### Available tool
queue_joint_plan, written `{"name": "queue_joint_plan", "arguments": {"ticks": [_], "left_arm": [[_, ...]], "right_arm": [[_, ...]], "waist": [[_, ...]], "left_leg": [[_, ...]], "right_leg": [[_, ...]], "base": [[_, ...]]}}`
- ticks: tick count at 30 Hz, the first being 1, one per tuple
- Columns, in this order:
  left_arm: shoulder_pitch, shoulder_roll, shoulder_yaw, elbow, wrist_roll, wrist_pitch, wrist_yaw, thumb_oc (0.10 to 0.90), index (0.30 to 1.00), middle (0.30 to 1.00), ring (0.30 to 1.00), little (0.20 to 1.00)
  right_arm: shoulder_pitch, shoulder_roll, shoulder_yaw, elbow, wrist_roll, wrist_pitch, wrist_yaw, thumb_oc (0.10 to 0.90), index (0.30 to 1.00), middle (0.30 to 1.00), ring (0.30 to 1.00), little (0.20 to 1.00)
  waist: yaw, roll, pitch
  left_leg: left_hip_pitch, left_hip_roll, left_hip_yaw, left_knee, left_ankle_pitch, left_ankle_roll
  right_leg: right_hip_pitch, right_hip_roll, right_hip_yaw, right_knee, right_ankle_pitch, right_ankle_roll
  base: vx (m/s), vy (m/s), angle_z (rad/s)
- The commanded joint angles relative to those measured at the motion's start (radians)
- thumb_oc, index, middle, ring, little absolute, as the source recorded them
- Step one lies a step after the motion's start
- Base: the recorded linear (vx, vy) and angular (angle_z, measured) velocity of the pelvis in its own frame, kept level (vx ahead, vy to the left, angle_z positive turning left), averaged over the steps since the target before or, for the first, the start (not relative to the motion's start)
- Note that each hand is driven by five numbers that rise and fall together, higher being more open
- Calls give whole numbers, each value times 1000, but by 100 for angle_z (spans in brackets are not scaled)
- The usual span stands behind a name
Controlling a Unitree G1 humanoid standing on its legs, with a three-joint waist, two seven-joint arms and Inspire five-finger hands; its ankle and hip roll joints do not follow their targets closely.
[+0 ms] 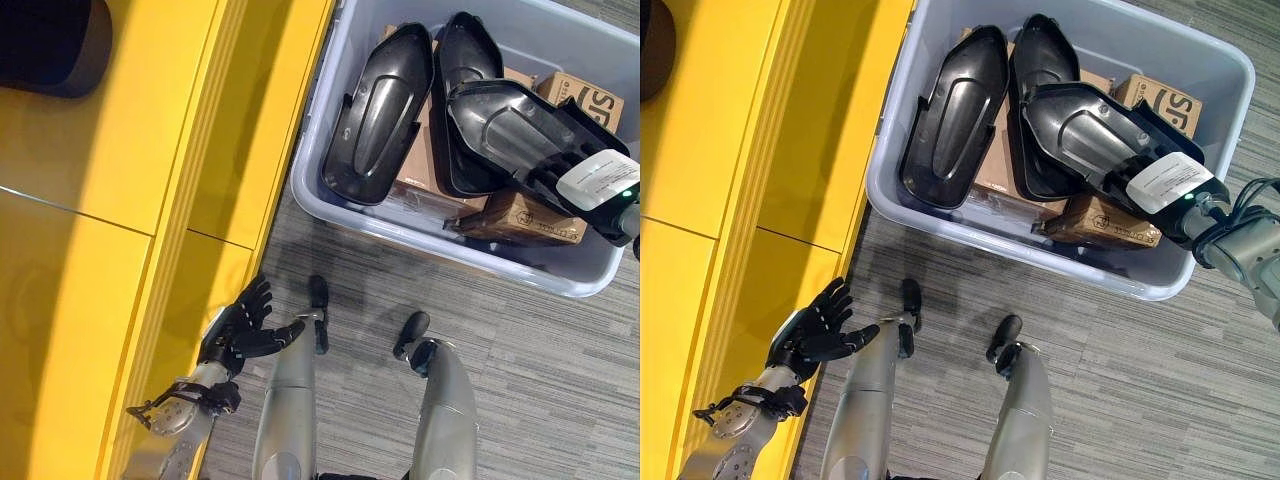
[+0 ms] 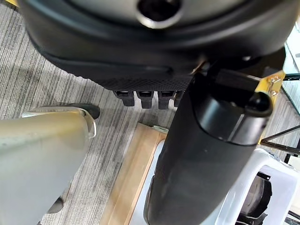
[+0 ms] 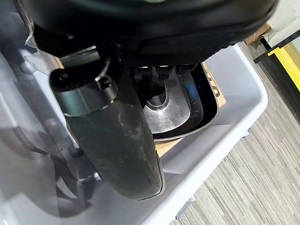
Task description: Move parts from the plastic box to the shelf.
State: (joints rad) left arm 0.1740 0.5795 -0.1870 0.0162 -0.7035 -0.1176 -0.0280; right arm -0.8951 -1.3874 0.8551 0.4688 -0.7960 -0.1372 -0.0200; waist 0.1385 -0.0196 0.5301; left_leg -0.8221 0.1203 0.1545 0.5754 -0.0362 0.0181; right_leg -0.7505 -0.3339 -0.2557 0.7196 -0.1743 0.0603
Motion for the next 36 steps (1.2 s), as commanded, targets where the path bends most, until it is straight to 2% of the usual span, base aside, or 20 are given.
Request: {"name": "queue_joint_plan", "arguments": {"ticks": [1,12,24,31,36], "left_arm": [[31,16,-6,-119,-39,-76,-10,900,1000,1000,1000,1000],[25,15,-8,-122,-47,-78,-5,900,1000,1000,1000,1000],[33,10,-5,-112,-43,-77,-7,900,1000,1000,1000,1000],[32,6,-3,-112,-47,-74,-5,900,1000,1000,1000,1000],[33,6,-2,-113,-50,-74,-1,900,1000,1000,1000,1000]], "right_arm": [[-100,1,46,-2,55,21,8,900,1000,1000,1000,1000],[-172,39,79,-5,109,26,14,900,1000,1000,1000,1000],[-123,65,64,-9,114,15,40,900,1000,1000,1000,1000],[-87,71,21,-188,184,-16,76,900,1000,1000,1000,1000],[-95,73,9,-251,232,-25,86,900,1000,1000,1000,1000]], "waist": [[12,44,-10],[24,42,-10],[24,39,-10],[19,31,-10],[23,25,-10]], "left_leg": [[22,63,-125,74,-124,-79],[16,61,-130,79,-124,-77],[14,61,-133,83,-129,-74],[22,62,-131,83,-131,-74],[31,64,-133,83,-133,-73]], "right_leg": [[22,-13,23,-42,32,67],[22,-11,20,-35,27,66],[18,-7,22,-24,21,62],[27,-5,21,-21,17,63],[38,-5,18,-22,16,63]], "base": [[0,0,0],[0,0,0],[0,0,0],[0,0,0],[0,0,0]]}}
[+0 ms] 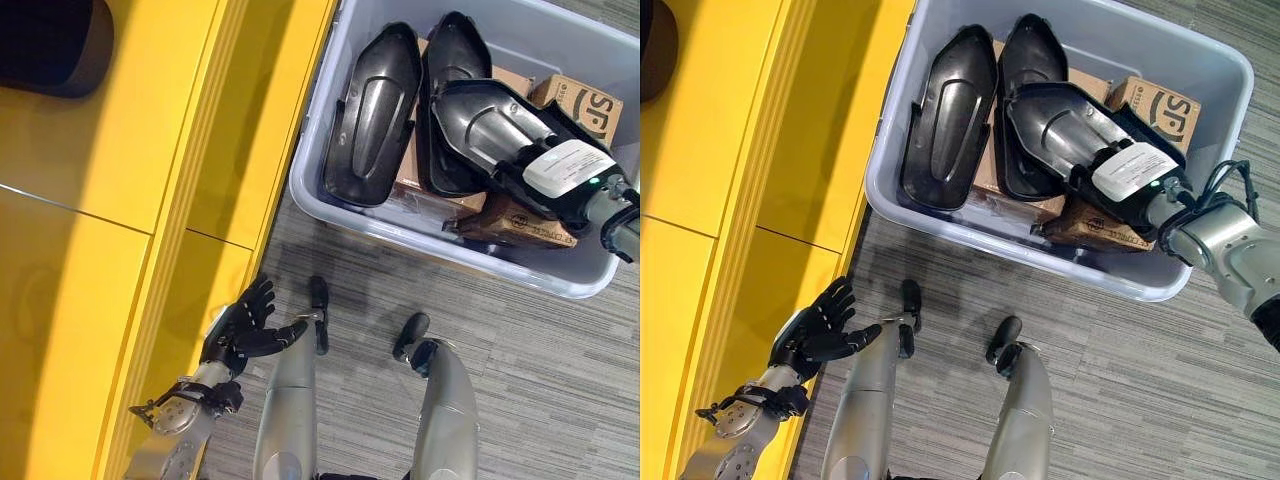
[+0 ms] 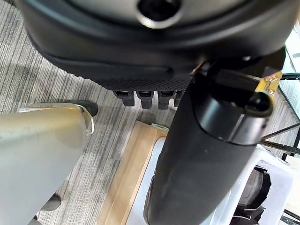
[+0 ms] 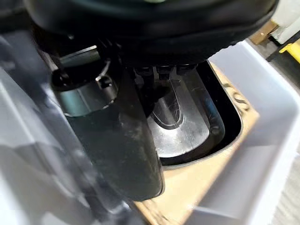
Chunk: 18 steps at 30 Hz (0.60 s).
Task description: Move parts from the plastic box to the shelf.
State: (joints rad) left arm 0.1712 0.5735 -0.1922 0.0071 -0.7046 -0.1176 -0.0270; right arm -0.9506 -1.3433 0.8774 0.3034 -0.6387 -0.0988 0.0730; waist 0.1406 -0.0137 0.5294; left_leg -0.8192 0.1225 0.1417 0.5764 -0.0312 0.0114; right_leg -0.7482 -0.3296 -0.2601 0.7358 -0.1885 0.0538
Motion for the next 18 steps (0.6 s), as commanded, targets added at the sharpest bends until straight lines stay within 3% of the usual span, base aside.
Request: {"name": "queue_joint_plan", "arguments": {"ticks": [1,7,18], "left_arm": [[35,12,3,-104,-49,-74,-2,900,1000,1000,1000,1000],[36,13,13,-110,-53,-73,2,900,1000,1000,1000,1000],[39,18,25,-112,-46,-71,1,900,1000,1000,1000,1000]], "right_arm": [[-39,28,-13,-87,75,-63,-6,900,1000,1000,1000,1000],[-44,15,-48,-195,141,-75,6,900,1000,1000,1000,1000],[-72,-37,-41,-199,141,-72,-4,900,1000,1000,1000,1000]], "waist": [[21,19,-9],[22,7,-9],[18,-9,-9]], "left_leg": [[28,61,-120,82,-138,-66],[42,61,-119,75,-139,-66],[48,66,-121,79,-142,-65]], "right_leg": [[35,-9,22,-39,30,69],[48,-6,18,-39,29,70],[57,-5,18,-42,30,71]], "base": [[0,0,0],[0,0,0],[0,0,0]]}}
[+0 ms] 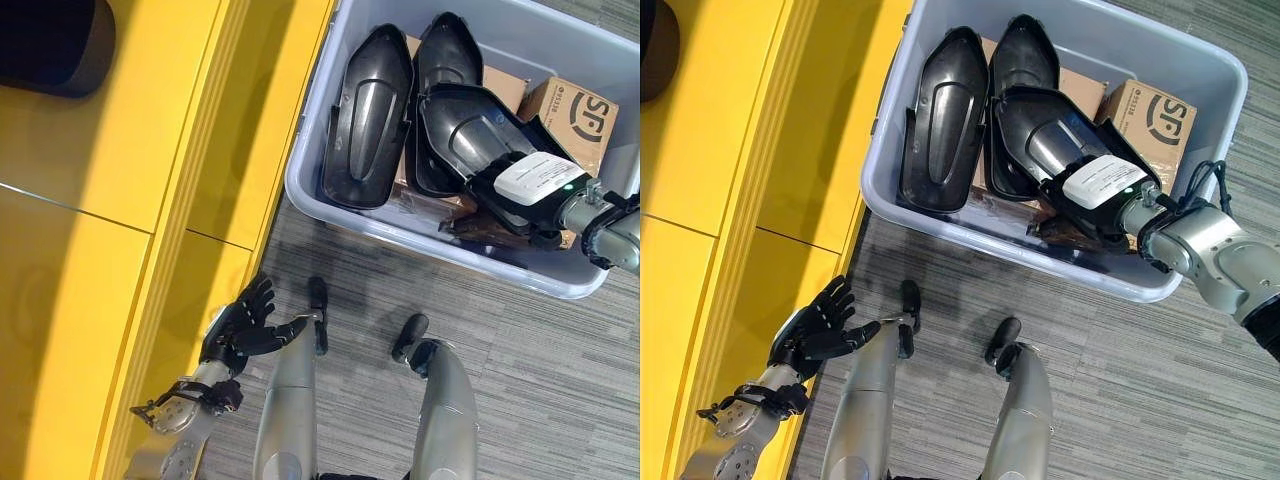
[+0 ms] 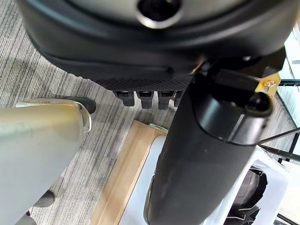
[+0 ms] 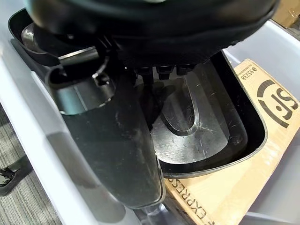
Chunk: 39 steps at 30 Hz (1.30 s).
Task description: Move parts from the plastic box to the shelf.
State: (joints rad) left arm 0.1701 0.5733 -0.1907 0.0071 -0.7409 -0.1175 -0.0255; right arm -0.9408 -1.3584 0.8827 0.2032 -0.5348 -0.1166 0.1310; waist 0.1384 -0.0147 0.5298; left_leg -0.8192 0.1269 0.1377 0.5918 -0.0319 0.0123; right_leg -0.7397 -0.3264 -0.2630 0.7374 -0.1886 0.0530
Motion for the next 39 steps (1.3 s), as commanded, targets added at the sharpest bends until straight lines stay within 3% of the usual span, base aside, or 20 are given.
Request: {"name": "queue_joint_plan", "arguments": {"ticks": [1,9,16,23,30,39], "left_arm": [[41,19,26,-113,-9,-70,0,900,1000,1000,1000,1000],[58,8,42,-112,-7,-67,-2,900,1000,1000,1000,1000],[82,-2,80,-115,-3,-63,2,900,1000,1000,1000,1000],[90,-3,93,-118,4,-62,5,900,1000,1000,1000,1000],[91,1,94,-119,9,-61,4,900,1000,1000,1000,1000],[95,3,102,-118,8,-63,5,900,1000,1000,1000,1000]], "right_arm": [[-74,-28,-53,-101,38,-55,-59,900,1000,1000,1000,1000],[71,-81,-182,-144,42,-60,-56,900,1000,1000,1000,1000],[327,-147,-444,-254,44,-71,-54,900,1000,1000,1000,1000],[479,-149,-587,-283,30,-74,-54,900,1000,1000,1000,1000],[501,-147,-597,-275,11,-73,-53,900,1000,1000,1000,1000],[410,-210,-537,-288,-40,-77,-59,900,1000,1000,1000,1000]], "waist": [[19,-9,-10],[3,-28,-10],[-20,-52,-10],[-26,-60,-10],[-24,-60,-10],[-20,-68,-10]], "left_leg": [[48,62,-118,64,-141,-66],[55,64,-115,66,-145,-67],[59,68,-113,71,-149,-67],[63,71,-109,78,-156,-66],[54,69,-108,89,-158,-66],[56,71,-107,88,-158,-67]], "right_leg": [[49,-7,21,-44,30,72],[57,-2,22,-49,32,74],[61,3,27,-53,36,76],[61,3,33,-50,35,76],[55,3,37,-45,34,76],[51,3,39,-43,35,75]], "base": [[0,0,0],[0,0,0],[0,3,-2],[2,8,-3],[0,0,0],[0,0,0]]}}
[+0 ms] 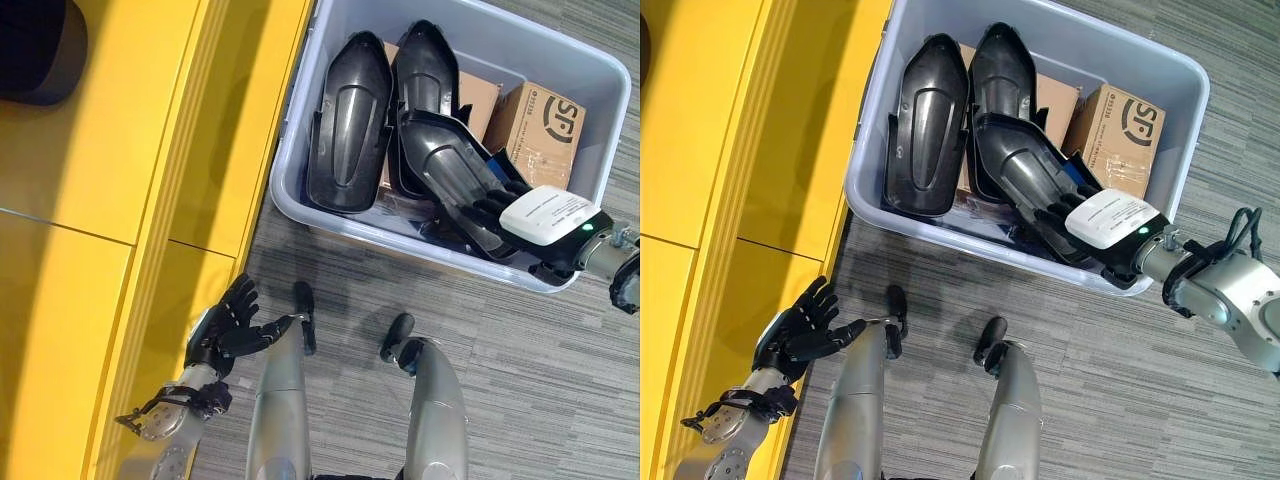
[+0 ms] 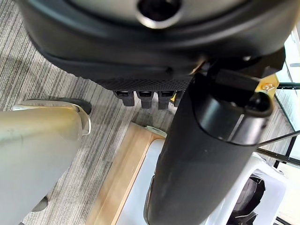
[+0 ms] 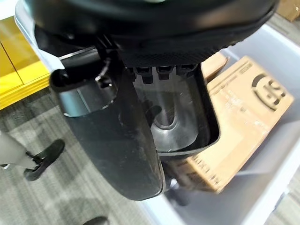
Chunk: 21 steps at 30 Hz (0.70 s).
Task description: Move parts from the plastic box to the shelf.
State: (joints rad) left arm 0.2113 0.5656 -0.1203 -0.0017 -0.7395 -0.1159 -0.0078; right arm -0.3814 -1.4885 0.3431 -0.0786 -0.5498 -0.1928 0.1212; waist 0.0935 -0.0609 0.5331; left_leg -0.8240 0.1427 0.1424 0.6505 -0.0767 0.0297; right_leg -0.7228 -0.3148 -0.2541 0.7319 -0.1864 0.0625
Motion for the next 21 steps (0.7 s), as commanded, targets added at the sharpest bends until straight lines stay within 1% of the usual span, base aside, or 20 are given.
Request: {"name": "queue_joint_plan", "arguments": {"ticks": [1,2,3,5,7,9,11,14,15,21], "left_arm": [[54,12,32,-109,9,-65,-13,900,1000,1000,1000,1000],[54,11,33,-109,9,-65,-13,900,1000,1000,1000,1000],[50,17,31,-108,9,-66,-13,900,1000,1000,1000,1000],[48,20,29,-111,10,-66,-13,900,1000,1000,1000,1000],[46,28,25,-110,14,-63,-12,900,1000,1000,1000,1000],[43,40,25,-106,19,-61,-11,900,1000,1000,1000,1000],[46,34,31,-105,22,-61,-7,900,1000,1000,1000,1000],[50,27,34,-107,22,-61,-6,900,1000,1000,1000,1000],[49,25,33,-102,25,-63,-4,900,1000,1000,1000,1000],[47,24,24,-98,27,-62,-3,900,1000,1000,1000,1000]], "right_arm": [[-156,-85,9,-8,-32,-3,-47,900,1000,1000,1000,1000],[-165,-85,18,-7,-32,-3,-47,900,1000,1000,1000,1000],[-184,-106,37,-11,-70,-7,-48,900,1000,1000,1000,1000],[-224,-116,82,-7,-94,-9,-49,900,1000,1000,1000,1000],[-278,-137,153,-13,-154,-19,-41,900,1000,1000,1000,1000],[-363,-152,263,3,-221,-27,-28,900,1000,1000,1000,1000],[-433,-144,339,19,-235,-29,-25,900,1000,1000,1000,1000],[-484,-139,395,33,-241,-28,-26,900,1000,1000,1000,1000],[-528,-131,441,59,-248,-23,-32,900,1000,1000,1000,1000],[-626,-122,558,101,-279,-24,-42,900,1000,1000,1000,1000]], "waist": [[26,-23,-13],[25,-23,-13],[33,-24,-13],[35,-24,-13],[43,-24,-13],[55,-26,-13],[51,-24,-13],[44,-23,-13],[44,-21,-13],[46,-17,-13]], "left_leg": [[60,55,-112,30,-113,-85],[60,55,-112,30,-113,-85],[61,56,-112,30,-113,-85],[62,56,-113,30,-114,-85],[60,55,-115,33,-115,-86],[57,54,-117,34,-115,-88],[59,54,-116,31,-114,-88],[60,54,-115,30,-113,-88],[59,53,-114,30,-113,-87],[55,52,-115,34,-115,-87]], "right_leg": [[34,-9,31,-37,32,65],[34,-9,31,-37,32,65],[35,-10,30,-37,32,65],[35,-9,30,-36,31,65],[33,-10,31,-32,30,66],[32,-10,31,-31,27,66],[31,-10,32,-31,28,66],[31,-10,32,-32,30,67],[31,-11,31,-31,30,68],[29,-13,30,-27,27,67]], "base": [[0,0,0],[0,0,0],[0,0,0],[0,0,0],[0,0,0],[0,0,0],[0,0,0],[0,0,0],[0,0,0],[0,0,0]]}}
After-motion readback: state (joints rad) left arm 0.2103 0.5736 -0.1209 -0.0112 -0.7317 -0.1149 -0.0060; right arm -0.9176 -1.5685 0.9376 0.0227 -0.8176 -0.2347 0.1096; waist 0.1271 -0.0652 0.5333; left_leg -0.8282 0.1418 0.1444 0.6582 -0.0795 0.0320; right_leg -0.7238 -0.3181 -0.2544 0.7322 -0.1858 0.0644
